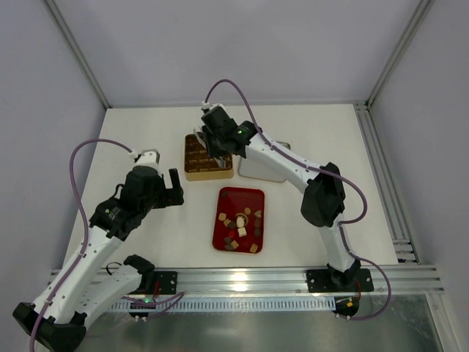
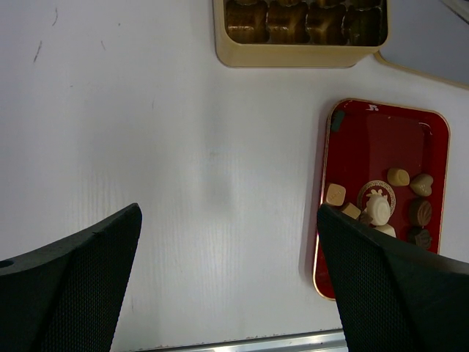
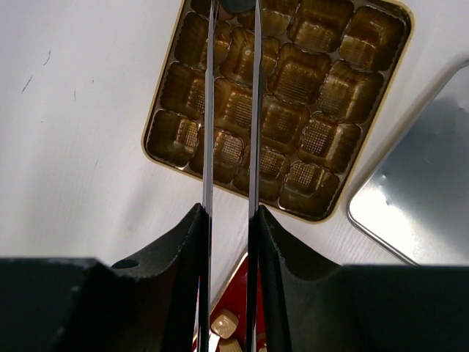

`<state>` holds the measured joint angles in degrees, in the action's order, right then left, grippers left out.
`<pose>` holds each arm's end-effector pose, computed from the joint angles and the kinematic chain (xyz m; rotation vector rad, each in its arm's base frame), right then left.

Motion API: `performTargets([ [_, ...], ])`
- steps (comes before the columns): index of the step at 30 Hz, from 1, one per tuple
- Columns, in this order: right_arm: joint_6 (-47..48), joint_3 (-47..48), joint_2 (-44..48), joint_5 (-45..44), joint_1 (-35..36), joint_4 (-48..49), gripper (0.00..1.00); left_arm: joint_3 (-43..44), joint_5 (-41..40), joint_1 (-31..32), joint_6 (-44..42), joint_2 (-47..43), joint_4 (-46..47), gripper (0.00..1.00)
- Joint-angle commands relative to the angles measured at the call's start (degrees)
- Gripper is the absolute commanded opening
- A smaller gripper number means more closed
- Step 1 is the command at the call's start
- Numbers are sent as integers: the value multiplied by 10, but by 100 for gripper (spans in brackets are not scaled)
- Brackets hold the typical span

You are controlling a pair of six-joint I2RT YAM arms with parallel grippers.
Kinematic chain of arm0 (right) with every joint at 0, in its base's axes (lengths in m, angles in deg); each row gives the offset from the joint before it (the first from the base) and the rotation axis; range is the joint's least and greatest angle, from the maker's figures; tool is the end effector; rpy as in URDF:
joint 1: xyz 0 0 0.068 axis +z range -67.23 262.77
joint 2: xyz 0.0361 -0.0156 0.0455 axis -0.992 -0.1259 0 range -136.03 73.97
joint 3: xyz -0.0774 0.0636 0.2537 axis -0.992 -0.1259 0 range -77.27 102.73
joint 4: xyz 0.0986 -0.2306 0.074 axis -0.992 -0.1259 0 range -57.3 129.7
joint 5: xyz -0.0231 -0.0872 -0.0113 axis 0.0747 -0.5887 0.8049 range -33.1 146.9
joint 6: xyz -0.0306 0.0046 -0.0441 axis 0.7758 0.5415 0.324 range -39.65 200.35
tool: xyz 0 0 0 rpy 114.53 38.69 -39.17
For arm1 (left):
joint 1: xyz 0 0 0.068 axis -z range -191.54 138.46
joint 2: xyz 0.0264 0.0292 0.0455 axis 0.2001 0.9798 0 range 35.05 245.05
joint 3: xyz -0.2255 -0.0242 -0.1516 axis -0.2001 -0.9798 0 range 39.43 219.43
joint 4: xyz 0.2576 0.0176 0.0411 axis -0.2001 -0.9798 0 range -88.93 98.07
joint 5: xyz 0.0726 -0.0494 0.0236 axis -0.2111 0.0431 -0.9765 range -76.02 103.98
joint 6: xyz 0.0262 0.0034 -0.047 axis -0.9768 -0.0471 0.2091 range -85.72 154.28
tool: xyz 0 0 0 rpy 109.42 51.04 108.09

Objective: Pack the chocolate

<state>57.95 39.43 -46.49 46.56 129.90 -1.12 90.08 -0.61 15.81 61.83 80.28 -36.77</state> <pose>0.3312 0.3474 0.3083 -0.4189 2.3289 0.3883 0.1428 -0.0638 0.3149 -0.1393 2.2383 -0.2334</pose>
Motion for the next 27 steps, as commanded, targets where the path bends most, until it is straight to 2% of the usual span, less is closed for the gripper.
performTargets([
  [1,-1,47,-13,-2,1,3,34,-4,-4,-3,-7,-4,8,100],
  [12,-4,20,-26,-22,-3,15,35,-5,-3,-3,-8,-1,10,100],
  [27,-5,21,-36,-22,-6,14,45,-5,-4,-3,-7,0,9,100],
])
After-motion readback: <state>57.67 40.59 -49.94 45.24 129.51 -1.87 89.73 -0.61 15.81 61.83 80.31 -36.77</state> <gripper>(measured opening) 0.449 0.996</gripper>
